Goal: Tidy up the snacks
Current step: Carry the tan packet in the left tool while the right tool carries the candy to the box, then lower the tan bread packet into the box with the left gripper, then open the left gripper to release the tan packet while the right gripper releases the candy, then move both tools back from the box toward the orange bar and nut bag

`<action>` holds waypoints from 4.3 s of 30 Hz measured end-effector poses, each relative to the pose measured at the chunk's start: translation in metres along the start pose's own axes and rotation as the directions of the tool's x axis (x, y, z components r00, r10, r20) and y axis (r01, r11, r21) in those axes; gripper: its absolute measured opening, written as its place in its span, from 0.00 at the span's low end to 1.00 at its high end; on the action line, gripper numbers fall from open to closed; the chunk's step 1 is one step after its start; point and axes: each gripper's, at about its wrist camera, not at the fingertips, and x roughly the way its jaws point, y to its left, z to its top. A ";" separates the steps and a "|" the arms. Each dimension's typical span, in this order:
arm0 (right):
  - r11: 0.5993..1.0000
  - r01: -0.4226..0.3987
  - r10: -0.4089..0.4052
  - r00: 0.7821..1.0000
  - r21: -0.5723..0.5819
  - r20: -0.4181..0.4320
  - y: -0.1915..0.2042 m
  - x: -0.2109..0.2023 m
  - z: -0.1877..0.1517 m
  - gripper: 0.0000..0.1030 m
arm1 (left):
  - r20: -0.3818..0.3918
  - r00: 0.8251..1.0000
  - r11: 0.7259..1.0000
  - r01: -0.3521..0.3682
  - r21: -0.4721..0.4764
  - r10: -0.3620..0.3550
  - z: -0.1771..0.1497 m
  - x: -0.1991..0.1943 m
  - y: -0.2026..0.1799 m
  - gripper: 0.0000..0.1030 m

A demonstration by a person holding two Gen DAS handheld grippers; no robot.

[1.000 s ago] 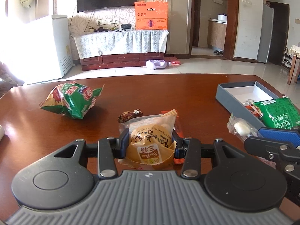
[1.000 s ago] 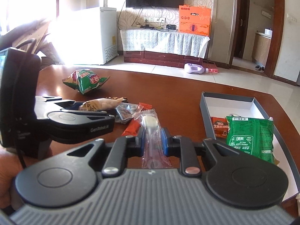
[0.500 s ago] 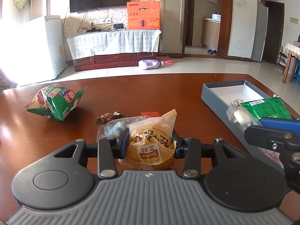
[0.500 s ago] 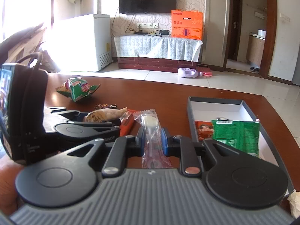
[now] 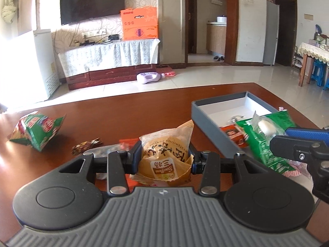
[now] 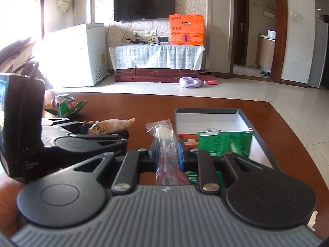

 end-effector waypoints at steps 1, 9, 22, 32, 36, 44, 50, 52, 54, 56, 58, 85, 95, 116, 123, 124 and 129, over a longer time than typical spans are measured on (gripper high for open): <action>1.000 0.003 -0.003 1.000 0.007 0.001 -0.004 0.000 0.000 0.21 | 0.003 1.000 1.000 0.003 0.009 -0.003 0.002 0.001 -0.004 0.48; 0.998 0.031 -0.030 1.000 0.059 -0.003 -0.034 0.003 -0.001 0.21 | 0.013 0.999 0.998 0.040 0.040 -0.041 0.017 0.016 -0.035 0.48; 0.994 0.071 -0.069 0.997 0.081 -0.023 -0.061 0.000 -0.007 0.21 | 0.007 0.996 0.993 0.093 0.073 -0.093 0.041 0.055 -0.087 0.48; 0.994 0.080 -0.078 0.997 0.073 -0.030 -0.068 -0.003 -0.007 0.21 | -0.018 0.994 0.990 0.108 0.086 -0.107 0.055 0.089 -0.103 0.48; 0.994 0.086 -0.083 0.996 0.070 -0.036 -0.069 -0.004 -0.008 0.21 | -0.027 0.993 0.989 0.117 0.093 -0.114 0.058 0.102 -0.108 0.48; 0.994 0.087 -0.082 0.994 0.060 -0.071 -0.067 0.001 -0.009 0.21 | -0.044 0.993 0.987 0.115 0.109 -0.111 0.063 0.130 -0.117 0.48; 0.994 0.091 -0.085 0.991 0.056 -0.100 -0.070 0.007 -0.008 0.21 | -0.045 0.992 0.986 0.124 0.114 -0.120 0.069 0.146 -0.124 0.48; 0.994 0.092 -0.086 0.990 0.054 -0.109 -0.070 0.009 -0.008 0.21 | -0.047 0.991 0.983 0.133 0.123 -0.128 0.071 0.149 -0.127 0.48; 0.995 0.090 -0.083 0.989 0.053 -0.120 -0.070 0.011 -0.009 0.21 | -0.048 0.990 0.982 0.139 0.132 -0.133 0.072 0.152 -0.129 0.48; 0.995 0.089 -0.082 0.988 0.047 -0.129 -0.069 0.014 -0.009 0.21 | -0.046 0.990 0.981 0.140 0.137 -0.135 0.074 0.154 -0.132 0.49; 0.995 0.087 -0.080 0.988 0.043 -0.134 -0.068 0.015 -0.010 0.21 | -0.045 0.989 0.979 0.144 0.144 -0.139 0.076 0.153 -0.134 0.50; 0.997 0.068 -0.061 0.988 0.042 -0.143 -0.068 0.021 -0.015 0.21 | -0.004 0.984 0.970 0.177 0.166 -0.179 0.069 0.114 -0.137 0.76; 0.997 0.070 -0.064 0.989 0.043 -0.136 -0.064 0.024 -0.016 0.21 | -0.005 0.986 0.974 0.168 0.152 -0.169 0.059 0.079 -0.123 0.76; 0.994 0.097 -0.091 0.990 0.051 -0.111 -0.062 0.018 -0.021 0.47 | -0.005 0.989 0.981 0.149 0.124 -0.149 0.055 0.033 -0.110 0.77; 0.992 0.111 -0.103 0.985 0.053 -0.138 -0.063 0.018 -0.024 0.47 | -0.010 0.989 0.981 0.146 0.126 -0.146 0.054 0.033 -0.112 0.77; 0.992 0.111 -0.103 0.985 0.055 -0.138 -0.063 0.018 -0.024 0.47 | -0.010 0.989 0.981 0.146 0.124 -0.146 0.053 0.033 -0.111 0.77; 0.993 0.103 -0.093 0.987 0.066 -0.130 -0.064 0.017 -0.023 0.47 | -0.018 0.989 0.982 0.147 0.115 -0.146 0.050 0.035 -0.109 0.77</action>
